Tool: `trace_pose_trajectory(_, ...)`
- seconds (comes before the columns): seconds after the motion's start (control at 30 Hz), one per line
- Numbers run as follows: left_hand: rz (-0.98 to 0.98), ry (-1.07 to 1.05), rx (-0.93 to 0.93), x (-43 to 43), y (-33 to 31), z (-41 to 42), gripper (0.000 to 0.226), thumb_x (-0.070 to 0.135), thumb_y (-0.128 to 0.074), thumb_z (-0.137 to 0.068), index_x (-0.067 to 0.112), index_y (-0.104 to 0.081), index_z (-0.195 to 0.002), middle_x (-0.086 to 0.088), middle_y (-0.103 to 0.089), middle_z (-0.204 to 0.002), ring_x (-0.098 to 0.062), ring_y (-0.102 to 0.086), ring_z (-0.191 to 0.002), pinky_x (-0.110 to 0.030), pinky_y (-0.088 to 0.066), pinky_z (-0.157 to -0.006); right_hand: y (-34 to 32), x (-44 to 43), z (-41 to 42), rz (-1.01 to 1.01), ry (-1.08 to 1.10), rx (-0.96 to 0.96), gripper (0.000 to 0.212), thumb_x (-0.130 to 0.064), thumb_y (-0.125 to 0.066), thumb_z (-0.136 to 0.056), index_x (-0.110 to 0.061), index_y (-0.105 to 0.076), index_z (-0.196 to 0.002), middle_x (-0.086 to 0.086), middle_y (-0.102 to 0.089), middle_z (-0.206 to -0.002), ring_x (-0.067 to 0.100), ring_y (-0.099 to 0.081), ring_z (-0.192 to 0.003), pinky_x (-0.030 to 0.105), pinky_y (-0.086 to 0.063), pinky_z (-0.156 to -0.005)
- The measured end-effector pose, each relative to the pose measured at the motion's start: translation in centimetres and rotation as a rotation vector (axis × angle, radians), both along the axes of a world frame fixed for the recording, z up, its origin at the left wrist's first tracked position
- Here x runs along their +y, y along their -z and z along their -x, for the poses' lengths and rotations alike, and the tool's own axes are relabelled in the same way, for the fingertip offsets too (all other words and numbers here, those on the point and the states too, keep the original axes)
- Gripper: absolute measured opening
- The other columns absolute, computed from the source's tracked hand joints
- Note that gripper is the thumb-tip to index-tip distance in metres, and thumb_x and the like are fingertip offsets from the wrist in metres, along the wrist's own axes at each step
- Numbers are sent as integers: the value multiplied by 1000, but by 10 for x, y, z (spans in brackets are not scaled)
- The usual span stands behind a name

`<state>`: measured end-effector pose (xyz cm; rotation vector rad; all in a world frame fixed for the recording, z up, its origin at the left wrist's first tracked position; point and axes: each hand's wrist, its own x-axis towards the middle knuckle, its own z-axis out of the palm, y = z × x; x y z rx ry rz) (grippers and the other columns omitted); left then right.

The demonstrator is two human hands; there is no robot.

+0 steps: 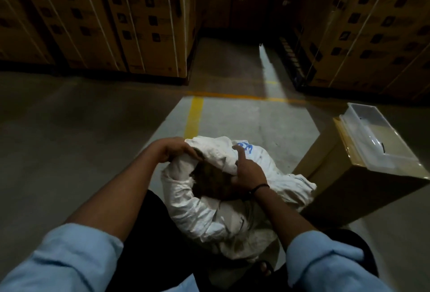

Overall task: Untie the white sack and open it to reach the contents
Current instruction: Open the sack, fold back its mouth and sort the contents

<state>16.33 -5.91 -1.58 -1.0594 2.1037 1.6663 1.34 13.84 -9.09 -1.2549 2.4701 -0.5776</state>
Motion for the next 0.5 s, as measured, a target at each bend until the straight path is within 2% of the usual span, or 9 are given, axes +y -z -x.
trace_pose_trajectory(0.03, 251, 87, -76, -3, 2, 5, 59, 31, -88, -63, 9, -68, -114, -11, -69, -118, -30, -66, -107, -43, -53, -96, -2, -4, 4, -13, -39, -74, 88, -23, -67, -66, -18, -27, -144, 7, -64, -101, 34, -64, -96, 34, -47, -77)
trace_pose_trajectory(0.1, 1016, 277, -186, 16, 6, 14, 96, 54, -78, -65, 16, -40, -145, -10, -54, -133, -35, -53, -124, -45, -43, -103, -10, -11, 9, -38, -130, -201, 86, -35, -62, -58, -13, -37, -138, 10, -59, -121, 29, -58, -112, 33, -45, -91)
trace_pose_trajectory(0.13, 1303, 359, -136, 32, 7, 18, 101, 58, -67, -72, 18, -22, -154, -14, -45, -144, -38, -42, -134, -50, -32, -112, -16, -15, 12, -46, -160, -255, 87, -39, -64, -57, -10, -42, -136, 10, -56, -127, 26, -55, -117, 34, -44, -97)
trace_pose_trajectory(0.17, 1449, 430, -49, 50, 11, 24, 99, 55, -58, -81, 17, -8, -158, -17, -36, -151, -39, -30, -143, -54, -19, -118, -21, -20, 16, -50, -175, -301, 86, -38, -69, -58, -8, -44, -135, 10, -55, -130, 25, -52, -120, 36, -42, -101)
trace_pose_trajectory(0.23, 1461, 546, -10, 78, 28, 34, 88, 41, -47, -95, 11, 6, -158, -22, -42, -149, -39, -25, -146, -53, -8, -122, -34, -27, 21, -75, -192, -340, 79, -23, -77, -71, -6, -41, -140, 9, -50, -137, 22, -46, -129, 35, -37, -108)
trace_pose_trajectory(0.33, 1331, 475, -58, 83, 47, 45, 78, 33, -53, -92, 10, -13, -155, -14, -64, -126, -35, -55, -120, -43, -37, -108, -40, -32, 24, -29, -83, -367, 70, -11, -76, -77, -8, -40, -137, 11, -56, -124, 22, -53, -114, 28, -43, -93)
trace_pose_trajectory(0.4, 1098, 380, 1, 70, 43, 53, 71, 42, -62, -82, 16, -37, -143, -11, -64, -128, -31, -61, -116, -40, -49, -96, -37, -27, 16, 25, 18, -139, 69, -23, -77, -72, -12, -38, -128, 10, -59, -106, 27, -59, -98, 31, -45, -79)
trace_pose_trajectory(0.47, 750, 382, 91, 58, 24, 57, 76, 54, -65, -68, 24, -52, -137, -1, -62, -134, -21, -60, -121, -33, -49, -97, -21, -19, 5, 13, 51, 252, 82, -35, -73, -67, -16, -34, -137, 9, -59, -114, 30, -58, -106, 41, -44, -89)
trace_pose_trajectory(0.5, 614, 392, 96, 50, 19, 59, 73, 49, -71, -69, 22, -57, -135, 5, -62, -130, -14, -59, -117, -27, -47, -93, -11, -13, -1, 21, 47, 351, 89, -36, -71, -68, -16, -31, -144, 9, -57, -121, 30, -55, -113, 46, -38, -99)
